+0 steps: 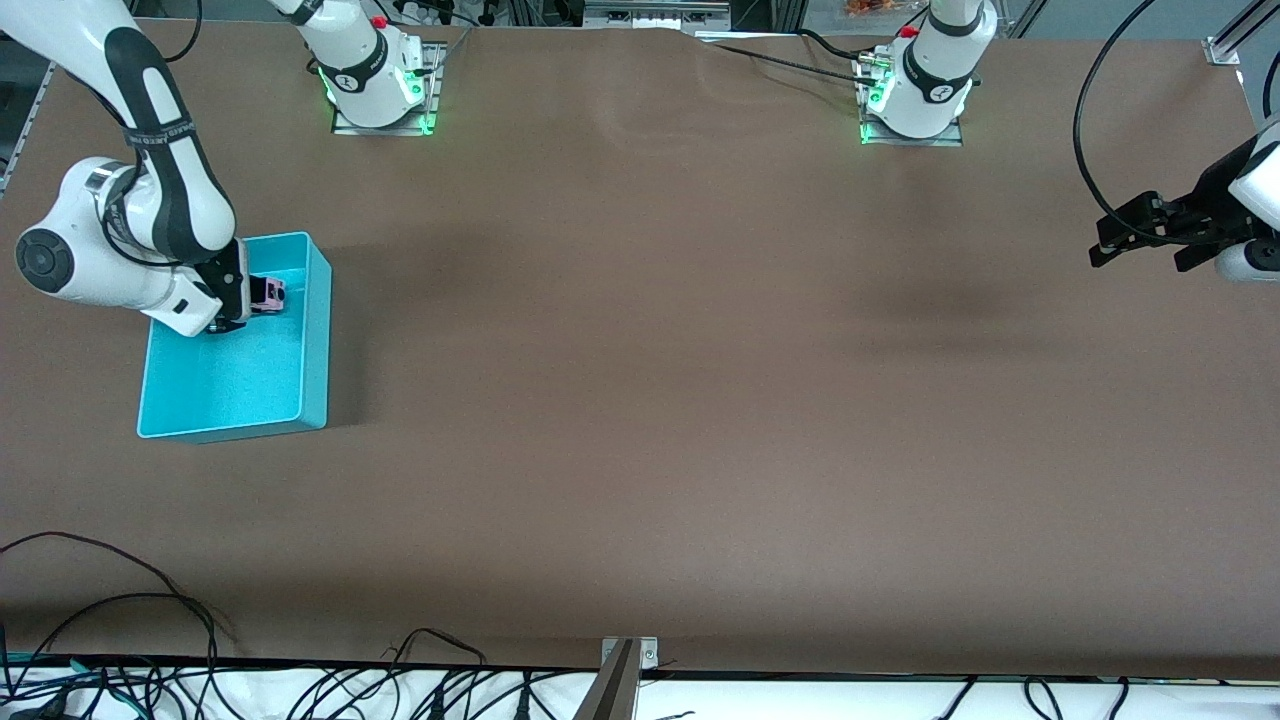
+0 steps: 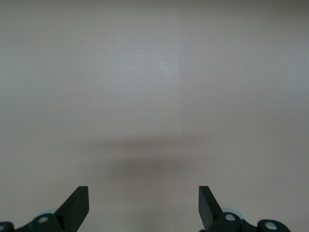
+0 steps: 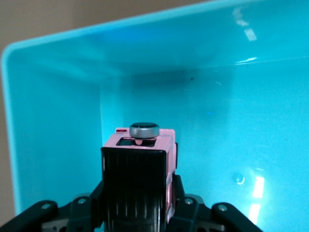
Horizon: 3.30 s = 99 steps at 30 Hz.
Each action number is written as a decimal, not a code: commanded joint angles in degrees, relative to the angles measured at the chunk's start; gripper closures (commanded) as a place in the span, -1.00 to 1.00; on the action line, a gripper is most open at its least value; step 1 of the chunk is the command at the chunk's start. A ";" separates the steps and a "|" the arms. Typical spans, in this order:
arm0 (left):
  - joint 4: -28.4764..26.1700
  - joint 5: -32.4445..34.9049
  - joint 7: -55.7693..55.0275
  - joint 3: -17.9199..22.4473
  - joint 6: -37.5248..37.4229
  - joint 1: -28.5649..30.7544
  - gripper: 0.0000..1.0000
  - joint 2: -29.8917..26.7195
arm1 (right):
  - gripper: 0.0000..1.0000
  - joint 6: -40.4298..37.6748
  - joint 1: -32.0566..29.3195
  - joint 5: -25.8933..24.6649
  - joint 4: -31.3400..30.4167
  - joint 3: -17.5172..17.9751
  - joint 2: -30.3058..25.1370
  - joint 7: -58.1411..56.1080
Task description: Wind and store pink jeep toy
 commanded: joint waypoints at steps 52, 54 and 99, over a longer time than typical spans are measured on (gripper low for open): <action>1.67 -0.88 -0.36 0.05 -1.28 -0.88 -1.00 1.32 | -1.00 -35.57 3.48 4.50 46.25 9.68 0.82 78.73; 1.67 -0.88 -0.27 0.05 -1.28 -0.79 -1.00 1.32 | -1.00 -36.27 3.57 4.33 47.04 9.68 0.73 86.20; 1.15 2.55 -0.36 -1.97 -1.37 -0.70 -1.00 1.41 | -1.00 -35.14 6.56 0.11 33.24 9.41 -15.70 114.28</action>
